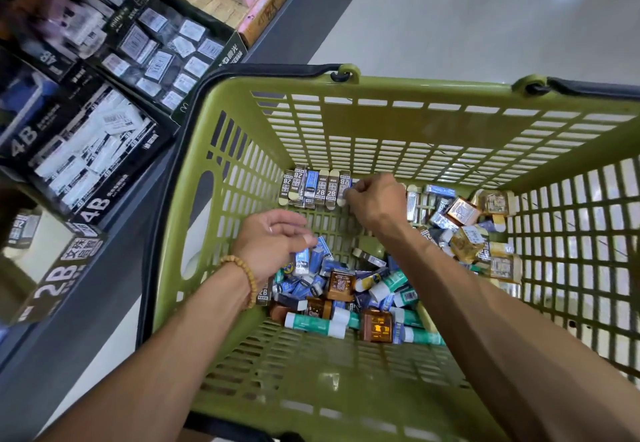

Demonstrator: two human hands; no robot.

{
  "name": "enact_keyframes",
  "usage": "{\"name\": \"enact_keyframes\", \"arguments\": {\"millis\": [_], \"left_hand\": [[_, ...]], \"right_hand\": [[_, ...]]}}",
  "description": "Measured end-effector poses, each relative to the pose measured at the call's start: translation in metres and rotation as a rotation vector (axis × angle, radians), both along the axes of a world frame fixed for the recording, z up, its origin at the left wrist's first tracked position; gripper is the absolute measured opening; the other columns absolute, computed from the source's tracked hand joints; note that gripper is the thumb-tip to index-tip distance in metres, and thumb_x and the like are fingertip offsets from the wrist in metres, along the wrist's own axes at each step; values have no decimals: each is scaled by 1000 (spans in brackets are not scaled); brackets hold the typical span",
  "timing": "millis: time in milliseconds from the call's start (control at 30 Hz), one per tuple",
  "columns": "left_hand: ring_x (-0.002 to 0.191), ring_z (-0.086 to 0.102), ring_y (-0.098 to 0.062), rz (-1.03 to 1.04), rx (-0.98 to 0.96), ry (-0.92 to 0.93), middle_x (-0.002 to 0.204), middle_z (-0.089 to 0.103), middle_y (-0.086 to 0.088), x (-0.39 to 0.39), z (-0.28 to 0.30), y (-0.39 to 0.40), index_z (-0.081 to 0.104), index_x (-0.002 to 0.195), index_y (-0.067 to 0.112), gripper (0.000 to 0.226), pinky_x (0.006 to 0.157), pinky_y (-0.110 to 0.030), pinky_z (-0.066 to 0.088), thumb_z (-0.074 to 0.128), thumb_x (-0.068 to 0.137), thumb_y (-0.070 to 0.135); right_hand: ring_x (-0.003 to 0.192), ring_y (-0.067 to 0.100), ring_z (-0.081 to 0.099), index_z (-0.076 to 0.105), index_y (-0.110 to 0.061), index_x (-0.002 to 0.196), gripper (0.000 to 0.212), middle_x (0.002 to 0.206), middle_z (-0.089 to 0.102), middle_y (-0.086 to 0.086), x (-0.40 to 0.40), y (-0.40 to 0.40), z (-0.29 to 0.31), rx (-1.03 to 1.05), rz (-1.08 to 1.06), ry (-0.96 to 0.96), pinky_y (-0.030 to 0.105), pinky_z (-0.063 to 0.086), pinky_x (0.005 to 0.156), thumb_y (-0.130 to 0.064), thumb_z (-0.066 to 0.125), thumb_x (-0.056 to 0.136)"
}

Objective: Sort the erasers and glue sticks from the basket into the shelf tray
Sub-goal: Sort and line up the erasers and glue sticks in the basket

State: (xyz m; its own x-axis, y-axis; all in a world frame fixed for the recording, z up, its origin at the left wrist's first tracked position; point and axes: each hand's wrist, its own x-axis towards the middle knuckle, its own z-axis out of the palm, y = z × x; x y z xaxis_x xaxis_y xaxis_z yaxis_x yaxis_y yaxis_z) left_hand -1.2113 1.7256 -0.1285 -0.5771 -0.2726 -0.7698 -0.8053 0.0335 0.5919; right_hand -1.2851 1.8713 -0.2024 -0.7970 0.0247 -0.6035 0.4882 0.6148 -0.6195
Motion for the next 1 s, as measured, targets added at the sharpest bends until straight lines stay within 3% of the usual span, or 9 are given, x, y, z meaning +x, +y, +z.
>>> {"name": "enact_keyframes", "arguments": {"millis": [67, 133, 267, 367, 467, 633, 733, 867, 1000], "left_hand": [[96, 71, -27, 61, 13, 32, 95, 72, -12, -2, 1, 2, 65, 96, 6, 28, 73, -31, 58, 74, 73, -7], [97, 70, -28, 132, 40, 71, 97, 70, -15, -5, 3, 5, 64, 100, 4, 30, 77, -31, 58, 72, 74, -8], [96, 71, -27, 233, 58, 168, 99, 69, -15, -12, 6, 16, 63, 100, 3, 26, 88, -40, 57, 69, 78, -10], [90, 73, -23, 241, 109, 217, 100, 68, -17, -16, 7, 27, 62, 99, 3, 25, 83, -39, 59, 66, 80, -13], [92, 72, -24, 185, 105, 247, 98, 69, -14, -15, 6, 36, 64, 94, 7, 26, 80, -36, 59, 69, 77, -12], [86, 70, -18, -263, -71, 223, 95, 68, -4, -9, -5, 23, 65, 95, 17, 33, 74, -23, 59, 77, 74, -6], [107, 62, -9, -653, -265, 150, 114, 63, 7, -4, -17, 11, 63, 111, 26, 45, 93, -25, 52, 80, 74, 7], [135, 35, -15, -1382, -560, 15, 146, 35, 10, -1, -32, 6, 40, 144, 30, 86, 114, -41, 31, 83, 70, 37], [131, 31, -15, -1470, -528, 16, 137, 31, 6, -4, -40, 7, 35, 147, 26, 95, 114, -35, 29, 82, 68, 47]], "right_hand": [[53, 8, 57, 69, -13, 83, 12, 69, 65, -3, 0, 1, 6, 37, 29, 47, 20, 48, 46, -16, 64, 93], [56, 11, 56, 70, -8, 83, 14, 73, 69, 2, 8, 6, 16, -106, 11, 49, 17, 45, 46, -14, 62, 93], [67, 17, 64, 75, -9, 85, 14, 79, 74, 8, 33, 23, 43, -552, 163, -354, 26, 51, 59, -23, 71, 89], [66, 14, 65, 73, 0, 90, 20, 84, 76, 10, 38, 28, 47, -601, 177, -375, 24, 51, 58, -19, 77, 84], [59, 12, 59, 71, -2, 86, 4, 75, 70, 11, 36, 37, 51, -654, 92, -320, 25, 48, 56, -5, 70, 88], [59, 16, 54, 65, -7, 77, 14, 68, 61, 5, 31, 48, 53, -575, -68, -236, 27, 45, 53, -4, 62, 91], [65, 20, 54, 61, -8, 75, 17, 73, 59, 9, 29, 53, 51, -521, -83, -190, 29, 48, 56, -3, 61, 92], [68, 18, 53, 62, -8, 83, 10, 74, 58, 7, 30, 59, 42, -479, -103, -170, 29, 48, 61, -6, 61, 92], [65, 16, 55, 63, -9, 78, 14, 70, 61, 5, 30, 62, 38, -429, -105, -148, 32, 49, 61, -7, 63, 92]]}}
